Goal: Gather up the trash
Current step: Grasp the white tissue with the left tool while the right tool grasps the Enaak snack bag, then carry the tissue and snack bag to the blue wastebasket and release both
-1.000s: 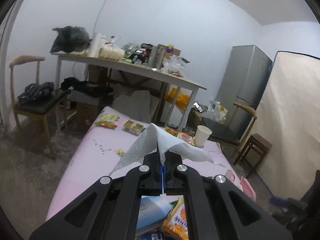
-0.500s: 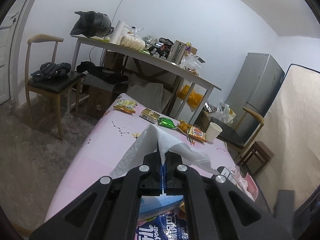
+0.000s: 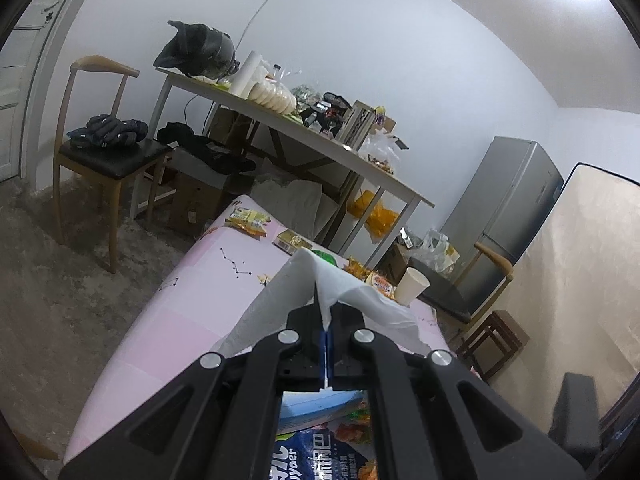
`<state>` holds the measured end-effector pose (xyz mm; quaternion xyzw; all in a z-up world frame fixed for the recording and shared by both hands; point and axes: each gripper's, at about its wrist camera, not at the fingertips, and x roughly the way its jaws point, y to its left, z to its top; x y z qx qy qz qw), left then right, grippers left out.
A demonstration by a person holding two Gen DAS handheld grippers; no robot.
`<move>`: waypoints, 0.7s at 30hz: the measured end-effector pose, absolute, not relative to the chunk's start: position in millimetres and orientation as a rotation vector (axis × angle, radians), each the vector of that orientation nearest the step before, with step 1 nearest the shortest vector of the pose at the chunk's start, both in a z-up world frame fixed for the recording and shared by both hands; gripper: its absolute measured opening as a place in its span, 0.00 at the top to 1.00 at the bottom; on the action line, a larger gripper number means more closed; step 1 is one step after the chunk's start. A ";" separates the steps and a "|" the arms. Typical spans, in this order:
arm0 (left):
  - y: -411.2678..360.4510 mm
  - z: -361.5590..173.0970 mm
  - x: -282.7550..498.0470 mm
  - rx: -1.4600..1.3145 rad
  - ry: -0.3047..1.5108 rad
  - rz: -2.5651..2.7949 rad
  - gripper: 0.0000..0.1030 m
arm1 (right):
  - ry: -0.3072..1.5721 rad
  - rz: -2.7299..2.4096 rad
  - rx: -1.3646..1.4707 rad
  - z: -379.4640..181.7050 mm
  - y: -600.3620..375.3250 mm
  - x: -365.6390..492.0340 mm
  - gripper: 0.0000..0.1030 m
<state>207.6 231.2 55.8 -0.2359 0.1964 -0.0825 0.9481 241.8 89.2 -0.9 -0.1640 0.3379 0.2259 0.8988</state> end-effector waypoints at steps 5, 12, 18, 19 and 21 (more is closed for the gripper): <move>236.1 65.6 197.2 -0.502 0.360 -0.166 1.00 | 0.686 0.496 -0.245 19.7 77.7 237.6 1.00; 240.9 80.1 180.2 -0.521 0.310 -0.171 1.00 | 0.620 0.465 -0.218 45.9 66.3 216.0 1.00; 232.2 96.2 166.9 -0.517 0.287 -0.216 1.00 | 0.560 0.423 -0.193 65.9 48.0 196.1 1.00; 228.7 99.4 165.0 -0.513 0.286 -0.229 1.00 | 0.548 0.414 -0.177 70.3 41.7 191.9 1.00; 219.6 105.1 160.2 -0.502 0.291 -0.265 1.00 | 0.536 0.402 -0.147 76.0 31.2 183.1 1.00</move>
